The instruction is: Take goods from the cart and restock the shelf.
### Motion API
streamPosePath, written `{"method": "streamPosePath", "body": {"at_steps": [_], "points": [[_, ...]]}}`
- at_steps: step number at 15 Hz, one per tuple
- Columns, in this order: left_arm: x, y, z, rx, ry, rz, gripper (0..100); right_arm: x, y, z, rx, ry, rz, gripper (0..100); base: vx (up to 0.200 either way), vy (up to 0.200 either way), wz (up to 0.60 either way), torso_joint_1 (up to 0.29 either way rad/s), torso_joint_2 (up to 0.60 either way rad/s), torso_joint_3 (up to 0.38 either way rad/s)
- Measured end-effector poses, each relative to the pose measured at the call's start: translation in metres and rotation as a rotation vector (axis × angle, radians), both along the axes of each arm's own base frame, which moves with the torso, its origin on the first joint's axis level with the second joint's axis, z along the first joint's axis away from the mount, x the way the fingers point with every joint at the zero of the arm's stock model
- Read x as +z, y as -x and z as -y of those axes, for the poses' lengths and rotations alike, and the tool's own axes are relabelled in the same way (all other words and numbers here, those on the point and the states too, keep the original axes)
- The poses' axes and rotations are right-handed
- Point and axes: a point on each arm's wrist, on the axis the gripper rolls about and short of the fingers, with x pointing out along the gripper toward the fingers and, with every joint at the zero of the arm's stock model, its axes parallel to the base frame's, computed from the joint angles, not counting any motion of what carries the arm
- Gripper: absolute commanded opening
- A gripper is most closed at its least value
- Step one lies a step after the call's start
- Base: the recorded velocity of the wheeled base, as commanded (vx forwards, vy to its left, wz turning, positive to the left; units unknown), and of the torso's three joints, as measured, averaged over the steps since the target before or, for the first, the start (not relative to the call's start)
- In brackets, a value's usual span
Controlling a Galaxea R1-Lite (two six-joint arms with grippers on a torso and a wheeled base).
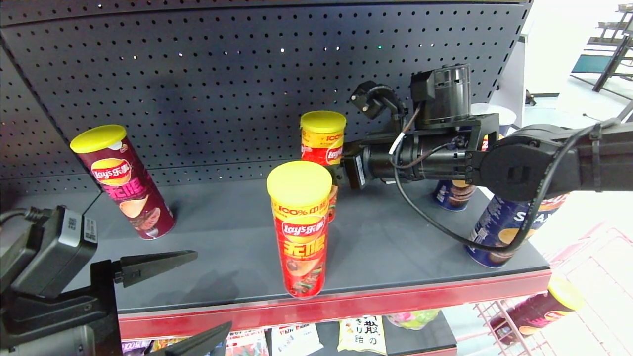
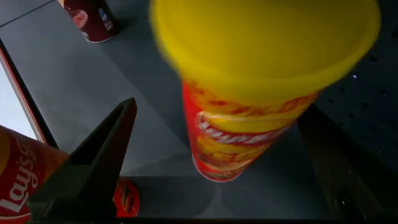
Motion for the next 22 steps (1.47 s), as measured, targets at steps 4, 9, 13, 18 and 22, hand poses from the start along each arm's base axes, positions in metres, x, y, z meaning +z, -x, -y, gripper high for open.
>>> {"method": "streamPosePath", "body": {"at_steps": [4,9,13,18,22], "points": [[-0.001,-0.001,0.0,0.001,-0.005,-0.006,100,0.006,0.013,0.013,-0.068,0.014,0.01,100,0.0,0.0,0.0,0.0,0.0,0.0],[-0.006,-0.006,0.001,0.031,-0.025,-0.028,100,0.024,0.05,0.042,-0.128,0.004,0.029,100,0.0,0.0,0.0,0.0,0.0,0.0],[-0.008,-0.012,-0.006,0.096,-0.03,-0.039,100,0.035,0.088,0.07,-0.174,-0.012,0.057,100,0.0,0.0,0.0,0.0,0.0,0.0],[-0.015,-0.018,-0.011,0.139,-0.063,-0.059,100,0.057,0.141,0.102,-0.161,-0.086,0.141,100,0.0,0.0,0.0,0.0,0.0,0.0],[-0.023,-0.033,-0.005,0.157,-0.131,-0.076,100,0.057,0.19,0.139,-0.247,-0.126,0.208,100,0.0,0.0,0.0,0.0,0.0,0.0]]}}
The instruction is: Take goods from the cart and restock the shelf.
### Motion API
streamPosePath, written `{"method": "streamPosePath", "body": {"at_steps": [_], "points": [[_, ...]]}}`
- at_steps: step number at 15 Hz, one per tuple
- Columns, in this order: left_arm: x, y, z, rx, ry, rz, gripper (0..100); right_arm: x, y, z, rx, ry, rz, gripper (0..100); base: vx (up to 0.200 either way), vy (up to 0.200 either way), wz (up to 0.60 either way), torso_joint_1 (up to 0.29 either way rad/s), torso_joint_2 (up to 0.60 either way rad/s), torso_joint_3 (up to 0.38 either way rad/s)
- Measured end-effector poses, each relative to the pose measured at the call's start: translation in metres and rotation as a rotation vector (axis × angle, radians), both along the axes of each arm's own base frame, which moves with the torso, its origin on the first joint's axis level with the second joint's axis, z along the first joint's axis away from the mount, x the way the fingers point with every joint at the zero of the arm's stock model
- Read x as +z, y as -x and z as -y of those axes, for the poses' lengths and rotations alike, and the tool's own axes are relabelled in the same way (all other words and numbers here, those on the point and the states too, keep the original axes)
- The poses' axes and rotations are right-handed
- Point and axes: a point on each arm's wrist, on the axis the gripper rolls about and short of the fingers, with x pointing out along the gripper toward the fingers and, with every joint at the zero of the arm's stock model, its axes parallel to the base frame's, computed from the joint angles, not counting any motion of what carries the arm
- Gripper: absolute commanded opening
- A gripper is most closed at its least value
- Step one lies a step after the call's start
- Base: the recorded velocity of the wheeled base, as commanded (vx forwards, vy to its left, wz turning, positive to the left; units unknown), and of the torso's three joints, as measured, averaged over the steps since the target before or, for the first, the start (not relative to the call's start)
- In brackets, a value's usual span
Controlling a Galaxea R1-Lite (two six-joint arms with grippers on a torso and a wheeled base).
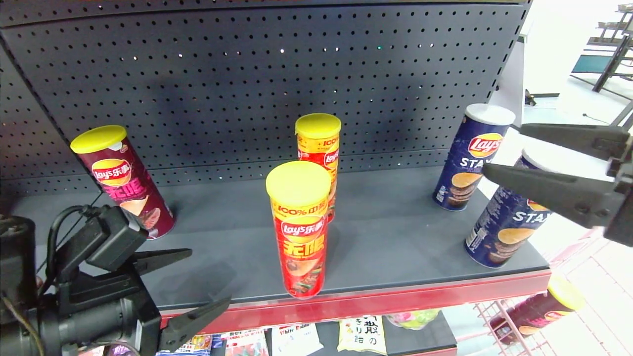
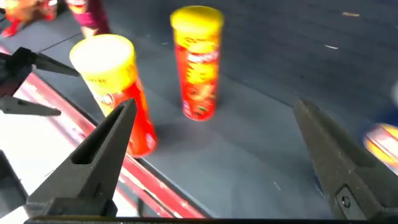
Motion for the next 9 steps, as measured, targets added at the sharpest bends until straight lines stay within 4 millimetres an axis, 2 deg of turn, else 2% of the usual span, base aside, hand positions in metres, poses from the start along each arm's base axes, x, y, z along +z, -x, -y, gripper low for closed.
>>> {"method": "streamPosePath", "body": {"at_steps": [2,5,9], "points": [[-0.002,-0.011,0.005,0.0,-0.03,-0.008,100,0.0,0.018,0.021,-0.132,-0.039,0.03,100,0.0,0.0,0.0,0.0,0.0,0.0],[-0.006,-0.026,0.013,-0.022,-0.068,-0.022,100,-0.004,0.033,0.05,-0.36,-0.079,0.063,100,0.0,0.0,0.0,0.0,0.0,0.0],[-0.007,-0.049,0.028,-0.044,-0.091,-0.03,100,-0.009,0.044,0.069,-0.503,-0.108,0.083,100,0.0,0.0,0.0,0.0,0.0,0.0]]}}
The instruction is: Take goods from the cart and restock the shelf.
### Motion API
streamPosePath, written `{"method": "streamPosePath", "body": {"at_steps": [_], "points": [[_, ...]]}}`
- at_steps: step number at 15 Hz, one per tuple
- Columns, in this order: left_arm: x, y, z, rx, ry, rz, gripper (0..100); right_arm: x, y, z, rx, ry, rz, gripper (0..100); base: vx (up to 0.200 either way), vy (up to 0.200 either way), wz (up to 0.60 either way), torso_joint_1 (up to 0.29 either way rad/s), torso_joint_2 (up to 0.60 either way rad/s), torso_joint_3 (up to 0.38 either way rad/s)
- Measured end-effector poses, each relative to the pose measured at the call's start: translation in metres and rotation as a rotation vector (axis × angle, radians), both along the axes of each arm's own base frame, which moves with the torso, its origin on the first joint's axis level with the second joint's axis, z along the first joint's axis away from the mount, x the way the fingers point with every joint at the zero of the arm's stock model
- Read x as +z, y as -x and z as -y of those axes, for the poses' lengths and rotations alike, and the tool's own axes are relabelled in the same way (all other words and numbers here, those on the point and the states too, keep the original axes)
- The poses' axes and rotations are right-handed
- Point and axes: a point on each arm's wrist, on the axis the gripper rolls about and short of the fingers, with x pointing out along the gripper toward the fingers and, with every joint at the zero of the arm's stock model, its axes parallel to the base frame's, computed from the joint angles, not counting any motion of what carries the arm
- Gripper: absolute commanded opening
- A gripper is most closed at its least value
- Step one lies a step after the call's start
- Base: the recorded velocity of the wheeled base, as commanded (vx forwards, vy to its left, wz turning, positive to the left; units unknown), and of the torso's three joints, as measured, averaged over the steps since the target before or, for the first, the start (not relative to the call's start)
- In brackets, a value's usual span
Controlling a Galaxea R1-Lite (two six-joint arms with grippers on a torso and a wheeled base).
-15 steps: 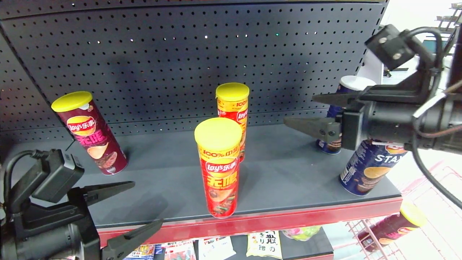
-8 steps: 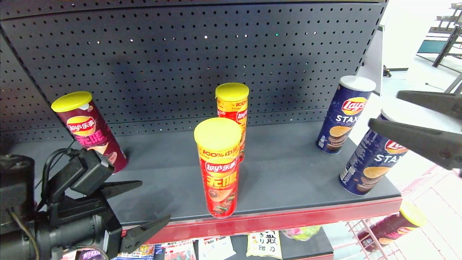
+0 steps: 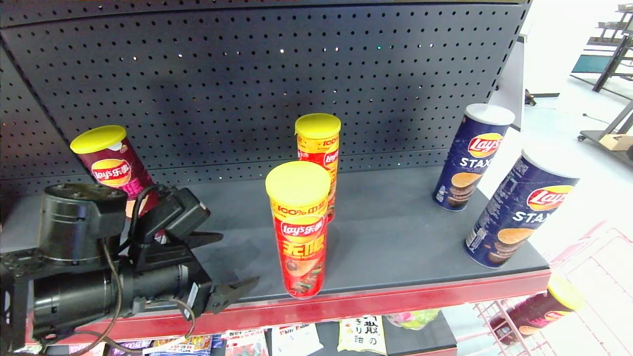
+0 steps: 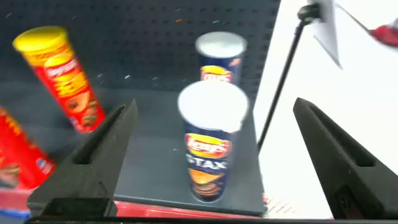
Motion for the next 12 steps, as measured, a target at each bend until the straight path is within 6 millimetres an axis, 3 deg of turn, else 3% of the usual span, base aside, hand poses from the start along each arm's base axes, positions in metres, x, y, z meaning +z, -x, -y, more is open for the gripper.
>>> {"method": "streamPosePath", "body": {"at_steps": [7,12], "points": [[-0.007,-0.031,0.024,-0.037,-0.009,0.003,100,-0.002,0.007,0.004,-0.019,-0.032,0.009,100,0.0,0.0,0.0,0.0,0.0,0.0],[-0.011,-0.042,0.032,-0.044,-0.013,-0.006,100,-0.003,0.007,0.004,-0.016,-0.031,0.008,100,0.0,0.0,0.0,0.0,0.0,0.0]]}}
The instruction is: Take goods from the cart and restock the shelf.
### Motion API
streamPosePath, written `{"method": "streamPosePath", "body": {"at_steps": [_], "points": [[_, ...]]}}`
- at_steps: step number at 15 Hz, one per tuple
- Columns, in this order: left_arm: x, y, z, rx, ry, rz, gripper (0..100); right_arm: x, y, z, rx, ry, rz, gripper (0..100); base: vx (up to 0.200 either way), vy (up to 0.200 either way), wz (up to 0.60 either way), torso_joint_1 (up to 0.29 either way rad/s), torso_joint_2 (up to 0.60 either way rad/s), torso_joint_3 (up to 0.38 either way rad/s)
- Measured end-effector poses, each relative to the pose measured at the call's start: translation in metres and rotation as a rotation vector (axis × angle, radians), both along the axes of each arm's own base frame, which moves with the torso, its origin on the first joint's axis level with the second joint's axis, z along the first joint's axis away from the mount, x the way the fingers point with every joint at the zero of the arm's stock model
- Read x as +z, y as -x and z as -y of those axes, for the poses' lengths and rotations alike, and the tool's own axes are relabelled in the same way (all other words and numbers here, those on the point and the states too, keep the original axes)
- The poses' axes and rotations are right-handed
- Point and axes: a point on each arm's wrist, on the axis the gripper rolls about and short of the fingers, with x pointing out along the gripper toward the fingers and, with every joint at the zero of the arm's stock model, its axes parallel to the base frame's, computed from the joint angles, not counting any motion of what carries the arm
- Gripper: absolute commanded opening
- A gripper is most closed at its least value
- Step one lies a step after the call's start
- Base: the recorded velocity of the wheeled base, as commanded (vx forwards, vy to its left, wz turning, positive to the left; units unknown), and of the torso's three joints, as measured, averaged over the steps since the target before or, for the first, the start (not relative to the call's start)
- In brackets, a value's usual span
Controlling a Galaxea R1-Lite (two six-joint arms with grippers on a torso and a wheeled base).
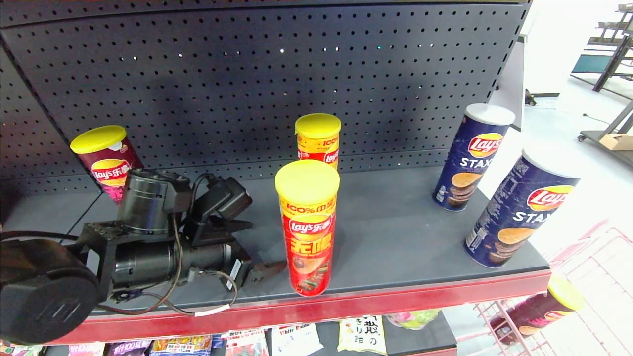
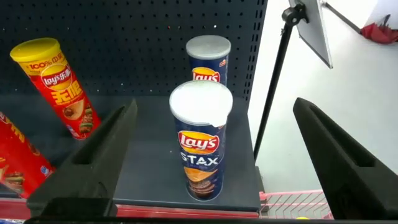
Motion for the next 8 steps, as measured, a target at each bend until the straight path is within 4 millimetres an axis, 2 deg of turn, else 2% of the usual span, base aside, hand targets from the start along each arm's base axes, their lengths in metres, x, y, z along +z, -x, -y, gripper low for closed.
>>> {"method": "streamPosePath", "body": {"at_steps": [8], "points": [[0.0014,-0.0096,0.0113,-0.019,0.006,0.009,100,-0.0047,-0.0013,-0.0005,0.0,0.005,-0.017,100,0.0,0.0,0.0,0.0,0.0,0.0]]}}
